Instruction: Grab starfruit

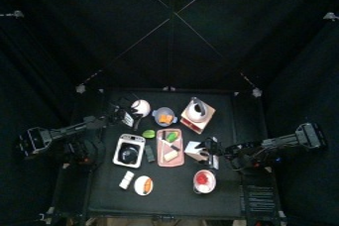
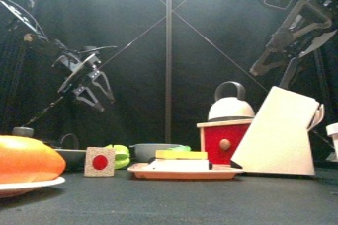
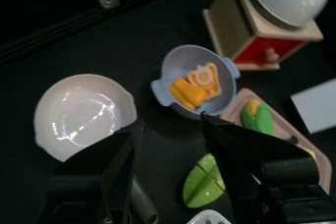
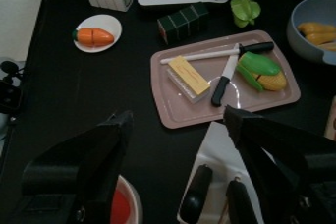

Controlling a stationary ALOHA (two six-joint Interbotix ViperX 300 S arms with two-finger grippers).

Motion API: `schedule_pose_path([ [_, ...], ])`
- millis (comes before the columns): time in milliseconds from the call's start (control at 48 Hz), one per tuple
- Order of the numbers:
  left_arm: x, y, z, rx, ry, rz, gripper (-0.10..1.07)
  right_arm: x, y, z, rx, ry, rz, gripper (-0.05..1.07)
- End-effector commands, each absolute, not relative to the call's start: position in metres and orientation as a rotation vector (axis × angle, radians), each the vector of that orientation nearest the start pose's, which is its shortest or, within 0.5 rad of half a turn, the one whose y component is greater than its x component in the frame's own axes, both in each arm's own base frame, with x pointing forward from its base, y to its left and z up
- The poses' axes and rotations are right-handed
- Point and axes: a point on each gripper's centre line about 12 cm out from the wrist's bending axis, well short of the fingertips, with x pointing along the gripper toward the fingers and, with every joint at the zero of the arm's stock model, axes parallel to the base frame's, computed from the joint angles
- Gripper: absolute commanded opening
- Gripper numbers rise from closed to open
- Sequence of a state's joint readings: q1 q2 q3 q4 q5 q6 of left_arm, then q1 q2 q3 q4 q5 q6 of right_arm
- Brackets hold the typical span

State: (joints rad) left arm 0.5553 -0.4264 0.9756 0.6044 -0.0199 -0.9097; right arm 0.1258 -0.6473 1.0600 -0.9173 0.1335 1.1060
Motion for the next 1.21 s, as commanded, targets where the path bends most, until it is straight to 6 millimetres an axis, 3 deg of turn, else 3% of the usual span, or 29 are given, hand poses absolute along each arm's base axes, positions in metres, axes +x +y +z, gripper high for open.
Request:
schedule_pose_path([
  [0,0.259,0.133,0.213,-0.373,0.444,0.518,0.87,0.247,0.018,0.231,0.140,0.478,-0.027,1.03],
  [271,0.280,0.080,0.204,-0.224,0.525,0.303,0.88,0.247,0.018,0.230,0.139,0.480,-0.027,1.03],
  [354,0.283,0.072,0.197,-0.183,0.558,0.268,0.88,0.247,0.018,0.230,0.140,0.480,-0.028,1.03],
  [646,0.298,0.076,0.168,-0.111,0.697,0.274,1.02,0.247,0.018,0.230,0.141,0.480,-0.029,1.03],
  [1188,0.322,0.082,0.132,0.024,0.868,0.280,1.03,0.245,0.018,0.227,0.140,0.487,-0.028,1.03],
])
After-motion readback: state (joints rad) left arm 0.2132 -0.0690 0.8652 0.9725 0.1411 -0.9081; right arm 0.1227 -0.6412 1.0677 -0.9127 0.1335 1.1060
